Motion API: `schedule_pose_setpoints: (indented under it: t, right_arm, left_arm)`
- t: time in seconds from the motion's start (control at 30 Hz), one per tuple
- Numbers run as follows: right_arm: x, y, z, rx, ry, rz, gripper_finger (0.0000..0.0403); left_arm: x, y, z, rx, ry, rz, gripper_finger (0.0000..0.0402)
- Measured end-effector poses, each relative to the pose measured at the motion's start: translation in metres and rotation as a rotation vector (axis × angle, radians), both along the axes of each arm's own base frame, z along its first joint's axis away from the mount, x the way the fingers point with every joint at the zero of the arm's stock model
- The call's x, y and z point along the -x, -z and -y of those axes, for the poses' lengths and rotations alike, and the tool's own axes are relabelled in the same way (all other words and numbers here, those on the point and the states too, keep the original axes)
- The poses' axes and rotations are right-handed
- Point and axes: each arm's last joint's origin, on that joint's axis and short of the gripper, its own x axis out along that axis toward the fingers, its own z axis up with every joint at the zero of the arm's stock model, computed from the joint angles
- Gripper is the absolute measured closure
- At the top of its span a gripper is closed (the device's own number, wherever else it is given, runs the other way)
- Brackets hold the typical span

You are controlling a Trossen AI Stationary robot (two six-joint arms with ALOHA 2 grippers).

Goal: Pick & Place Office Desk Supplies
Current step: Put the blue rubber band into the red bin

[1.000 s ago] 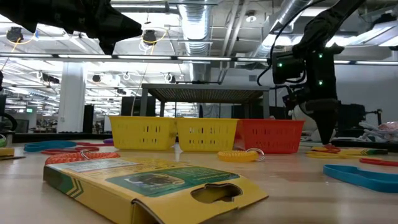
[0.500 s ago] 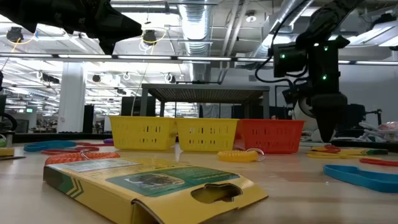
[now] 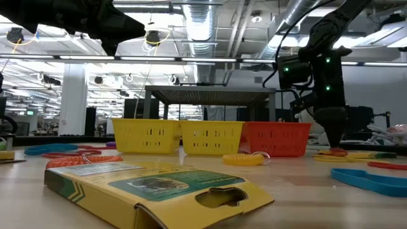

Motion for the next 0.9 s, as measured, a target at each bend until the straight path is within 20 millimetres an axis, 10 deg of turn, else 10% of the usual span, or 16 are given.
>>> schedule_pose_setpoints:
  t: [0.9]
  right_arm:
    - [0.0003,0.0044,0.0002,-0.101,-0.021,0.058,0.0280]
  left_arm:
    - [0.0000,-0.0001,0.0000,0.007,-0.001,0.002,0.0334]
